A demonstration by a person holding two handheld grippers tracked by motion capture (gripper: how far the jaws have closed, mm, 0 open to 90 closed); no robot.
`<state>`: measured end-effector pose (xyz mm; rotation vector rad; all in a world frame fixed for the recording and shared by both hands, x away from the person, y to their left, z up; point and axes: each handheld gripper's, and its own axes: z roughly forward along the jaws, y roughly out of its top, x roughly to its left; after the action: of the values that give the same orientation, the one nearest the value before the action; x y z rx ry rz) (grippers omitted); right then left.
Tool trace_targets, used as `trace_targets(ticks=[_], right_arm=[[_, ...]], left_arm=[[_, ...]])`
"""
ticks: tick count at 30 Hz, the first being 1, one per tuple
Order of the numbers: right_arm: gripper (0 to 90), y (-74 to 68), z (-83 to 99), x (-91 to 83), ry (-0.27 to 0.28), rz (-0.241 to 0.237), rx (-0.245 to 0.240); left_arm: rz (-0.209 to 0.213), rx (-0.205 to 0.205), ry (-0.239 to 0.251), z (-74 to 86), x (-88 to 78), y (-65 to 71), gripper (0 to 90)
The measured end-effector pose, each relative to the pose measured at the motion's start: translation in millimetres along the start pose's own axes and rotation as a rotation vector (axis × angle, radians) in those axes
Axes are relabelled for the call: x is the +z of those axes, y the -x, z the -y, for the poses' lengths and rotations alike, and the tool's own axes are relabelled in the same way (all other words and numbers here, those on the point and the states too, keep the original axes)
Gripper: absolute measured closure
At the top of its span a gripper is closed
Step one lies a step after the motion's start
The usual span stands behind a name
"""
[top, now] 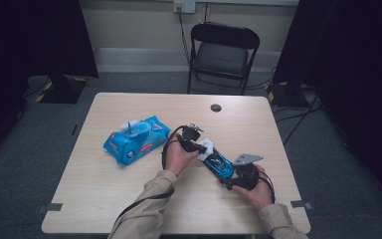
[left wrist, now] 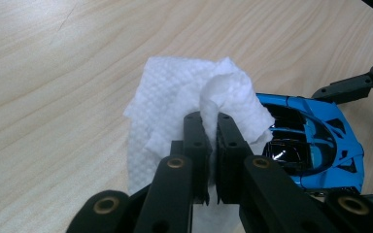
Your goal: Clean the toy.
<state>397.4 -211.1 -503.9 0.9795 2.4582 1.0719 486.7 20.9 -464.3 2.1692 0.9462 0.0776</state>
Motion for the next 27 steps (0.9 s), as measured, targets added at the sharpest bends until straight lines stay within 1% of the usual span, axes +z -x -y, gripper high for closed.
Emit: trace_targets(ticks=[1, 3, 4, 9, 10, 11, 15, 17, 18, 20, 21, 23, 24, 25, 27], right_arm=[[20.4, -1.1, 1.0, -1.3, -0.002, 0.006, 0.009], [20.8, -1.0, 1.5, -1.3, 0.003, 0.007, 0.008], [22.4, -1.0, 1.6, -1.0, 0.01, 0.006, 0.008], [23.0, -1.3, 0.3, 0.1, 0.008, 0.012, 0.012], [23.1, -1.2, -0.2, 0.5, 0.007, 0.01, 0.011], [23.1, -1.2, -0.2, 0.5, 0.007, 0.01, 0.011], [23.2, -0.5, -0.7, 0.7, 0.007, 0.008, 0.008], [23.4, -0.7, -0.9, 0.9, 0.008, 0.01, 0.006], [23.4, -0.5, -0.8, 1.1, 0.01, 0.009, 0.006], [23.4, -0.3, -0.6, 0.8, 0.01, 0.007, 0.005], [23.4, -0.3, -0.6, 0.8, 0.01, 0.007, 0.005], [23.4, -0.3, -0.3, 0.9, 0.012, 0.008, 0.006], [23.4, -0.2, -0.2, 1.0, 0.013, 0.008, 0.005], [23.4, -0.2, -0.2, 1.0, 0.013, 0.008, 0.005], [23.4, 0.0, -0.4, 1.0, 0.012, 0.007, 0.005]], left_arm=[[-0.003, 0.006, -0.002, -0.3, 0.0, 0.6, 85.8], [-0.005, 0.005, -0.001, -0.3, 0.1, 1.0, 85.8], [-0.008, 0.004, -0.003, -0.7, 0.0, 1.5, 85.8], [-0.009, 0.003, -0.003, -1.9, -0.7, 3.5, 85.8], [-0.007, -0.004, 0.011, -4.0, -3.0, 3.3, 85.9], [-0.007, -0.004, 0.011, -4.0, -3.0, 3.3, 85.9], [-0.009, -0.01, 0.058, -11.1, -6.5, 2.6, 85.9], [-0.01, -0.01, 0.052, -12.9, -4.2, 3.1, 85.8], [-0.013, -0.004, 0.046, -13.0, -1.8, 3.5, 85.7], [-0.005, -0.002, 0.029, -11.7, 4.5, 4.8, 85.6], [-0.012, 0.008, 0.033, -11.4, 5.5, 6.5, 85.6], [0.018, 0.007, 0.018, -12.3, 6.3, 11.2, 85.8], [0.026, 0.016, 0.012, -12.3, 6.6, 13.5, 85.8], [0.026, 0.016, 0.012, -12.3, 6.6, 13.5, 85.8], [0.047, 0.027, 0.006, -11.7, 7.8, 18.6, 85.8]])
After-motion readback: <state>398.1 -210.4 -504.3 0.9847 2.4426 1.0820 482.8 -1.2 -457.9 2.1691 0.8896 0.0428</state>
